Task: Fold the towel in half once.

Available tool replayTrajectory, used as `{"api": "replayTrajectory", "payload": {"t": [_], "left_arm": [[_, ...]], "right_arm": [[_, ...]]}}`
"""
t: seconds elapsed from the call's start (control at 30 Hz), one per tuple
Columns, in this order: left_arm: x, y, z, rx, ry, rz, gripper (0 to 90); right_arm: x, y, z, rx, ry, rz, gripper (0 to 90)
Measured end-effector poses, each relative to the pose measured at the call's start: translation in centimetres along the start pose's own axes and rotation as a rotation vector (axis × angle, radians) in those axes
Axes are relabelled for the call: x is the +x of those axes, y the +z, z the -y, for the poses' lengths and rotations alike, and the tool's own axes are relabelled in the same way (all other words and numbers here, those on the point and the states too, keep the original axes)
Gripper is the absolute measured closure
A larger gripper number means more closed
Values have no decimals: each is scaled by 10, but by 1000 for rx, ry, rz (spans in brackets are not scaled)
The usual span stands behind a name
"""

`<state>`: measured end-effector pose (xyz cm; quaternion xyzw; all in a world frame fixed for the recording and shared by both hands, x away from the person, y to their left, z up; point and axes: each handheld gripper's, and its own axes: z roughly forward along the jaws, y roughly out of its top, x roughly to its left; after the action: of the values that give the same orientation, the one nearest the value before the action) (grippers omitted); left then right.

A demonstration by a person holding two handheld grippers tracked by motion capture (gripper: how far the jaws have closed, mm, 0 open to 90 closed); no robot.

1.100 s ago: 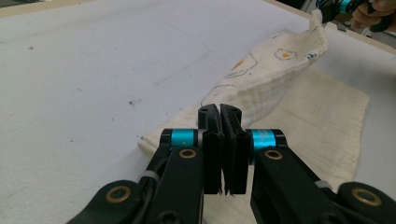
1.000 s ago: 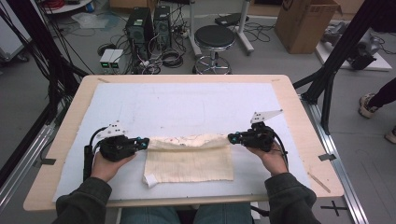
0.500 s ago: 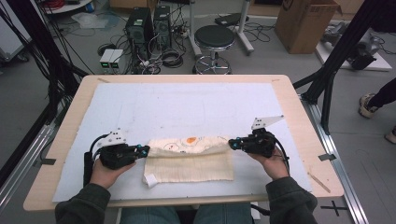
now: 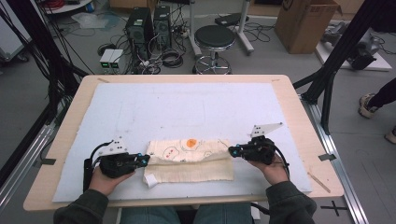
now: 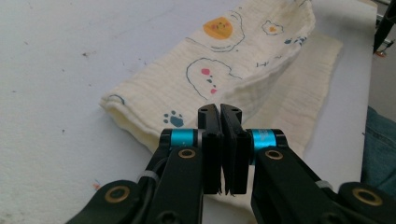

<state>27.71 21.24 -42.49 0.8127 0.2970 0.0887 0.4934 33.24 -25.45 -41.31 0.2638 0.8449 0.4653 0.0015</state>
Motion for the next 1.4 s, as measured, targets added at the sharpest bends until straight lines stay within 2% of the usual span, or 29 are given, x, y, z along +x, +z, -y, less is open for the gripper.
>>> {"api": "replayTrajectory", "payload": {"t": [0.63,0.73,0.83,0.9,1.0,1.1,1.2,1.4], "left_arm": [[-8,-3,10,20,8,28,843],[-7,-7,9,3,6,52,770],[-6,-11,7,-28,-5,61,701],[-6,-13,5,-49,-9,56,695],[-6,-9,2,-47,-14,52,703],[-8,0,1,-16,-6,48,746],[-11,6,4,29,9,62,775],[-12,8,13,109,24,81,780]], "right_arm": [[13,0,15,37,-11,-30,857],[15,-1,16,32,-4,-62,808],[18,-6,14,11,-25,-66,786],[19,-9,12,-5,-26,-73,775],[19,-10,10,-9,-26,-76,762],[19,-3,10,14,-31,-75,759],[20,9,12,69,-35,-80,759],[26,20,19,148,-77,-89,753]]}}
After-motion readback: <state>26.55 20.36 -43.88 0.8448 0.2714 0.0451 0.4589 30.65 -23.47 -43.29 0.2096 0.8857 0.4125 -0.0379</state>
